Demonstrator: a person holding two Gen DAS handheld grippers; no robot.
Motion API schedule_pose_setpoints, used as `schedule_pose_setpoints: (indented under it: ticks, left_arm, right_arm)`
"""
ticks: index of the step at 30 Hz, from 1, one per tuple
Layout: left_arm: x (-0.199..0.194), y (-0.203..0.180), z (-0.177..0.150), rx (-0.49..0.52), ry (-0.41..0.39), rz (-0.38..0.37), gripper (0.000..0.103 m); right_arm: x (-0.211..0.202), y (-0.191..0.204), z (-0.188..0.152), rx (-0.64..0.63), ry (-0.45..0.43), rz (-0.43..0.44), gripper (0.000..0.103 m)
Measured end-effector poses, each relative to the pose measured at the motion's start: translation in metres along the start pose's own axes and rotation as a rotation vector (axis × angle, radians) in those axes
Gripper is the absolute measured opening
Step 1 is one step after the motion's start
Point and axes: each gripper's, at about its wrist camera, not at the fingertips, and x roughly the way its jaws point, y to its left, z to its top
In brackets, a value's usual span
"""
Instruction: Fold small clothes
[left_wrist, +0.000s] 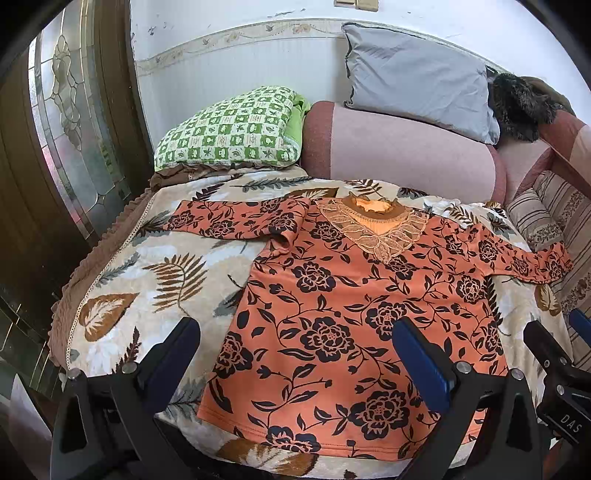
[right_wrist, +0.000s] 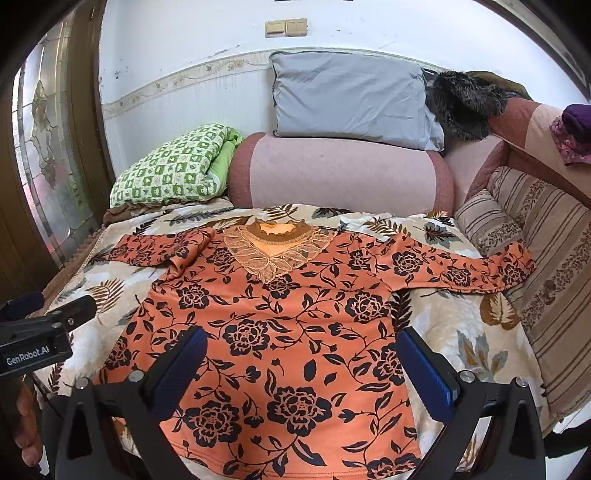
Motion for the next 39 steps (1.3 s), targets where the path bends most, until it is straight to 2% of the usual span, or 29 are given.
schedule_pose_setpoints:
  ticks: [39]
  left_arm:
    - [-0.0042, -0.0015, -0.0012, 0.002, -0.006, 0.000, 0.103]
  right_arm:
    - [-0.0023, 0.0001, -0.0004, 0.006, -0.009, 0.007, 0.103]
